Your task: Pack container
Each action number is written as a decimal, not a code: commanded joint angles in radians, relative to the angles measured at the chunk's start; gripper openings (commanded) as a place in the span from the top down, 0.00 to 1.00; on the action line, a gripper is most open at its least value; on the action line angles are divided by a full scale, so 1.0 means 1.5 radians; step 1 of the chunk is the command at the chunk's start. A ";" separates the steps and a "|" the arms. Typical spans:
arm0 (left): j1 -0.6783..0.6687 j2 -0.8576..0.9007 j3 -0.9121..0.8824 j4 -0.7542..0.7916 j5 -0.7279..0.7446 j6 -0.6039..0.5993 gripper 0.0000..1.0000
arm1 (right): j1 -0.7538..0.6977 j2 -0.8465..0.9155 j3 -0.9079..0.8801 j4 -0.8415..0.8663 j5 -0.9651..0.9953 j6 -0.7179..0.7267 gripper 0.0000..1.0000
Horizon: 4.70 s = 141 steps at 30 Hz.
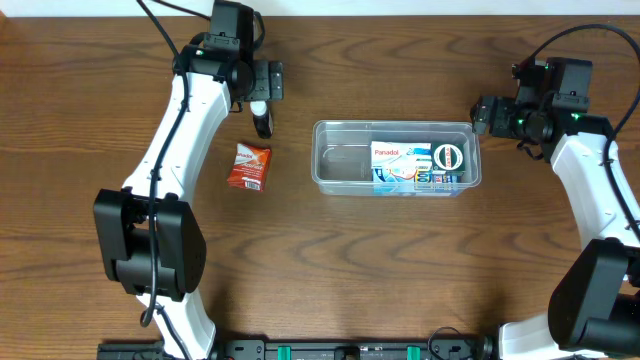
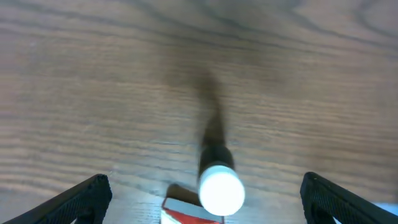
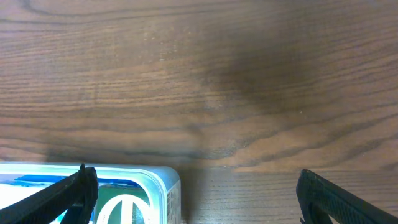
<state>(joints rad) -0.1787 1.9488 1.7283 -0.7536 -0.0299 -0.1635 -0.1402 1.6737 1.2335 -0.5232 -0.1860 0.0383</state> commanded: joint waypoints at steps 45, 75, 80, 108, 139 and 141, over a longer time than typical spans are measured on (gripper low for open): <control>-0.015 0.111 -0.005 0.002 -0.003 -0.048 0.37 | -0.003 0.001 0.010 -0.001 0.002 0.006 0.01; -0.015 0.127 -0.006 -0.006 -0.003 -0.047 0.42 | -0.003 0.001 0.010 -0.001 0.002 0.006 0.01; -0.015 0.129 -0.007 -0.006 -0.003 -0.047 0.42 | -0.003 0.001 0.010 0.000 0.002 0.006 0.01; -0.012 0.140 -0.001 -0.004 -0.006 -0.047 0.59 | -0.003 0.001 0.010 -0.001 0.002 0.006 0.01; -0.013 0.018 -0.005 -0.038 -0.005 -0.042 0.31 | -0.003 0.001 0.010 -0.001 0.002 0.006 0.01; -0.013 0.032 -0.007 -0.041 -0.005 -0.042 0.30 | -0.003 0.001 0.010 -0.001 0.002 0.006 0.01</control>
<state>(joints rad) -0.2001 1.9522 1.7382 -0.8082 -0.0303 -0.2325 -0.1402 1.6737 1.2335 -0.5236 -0.1860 0.0414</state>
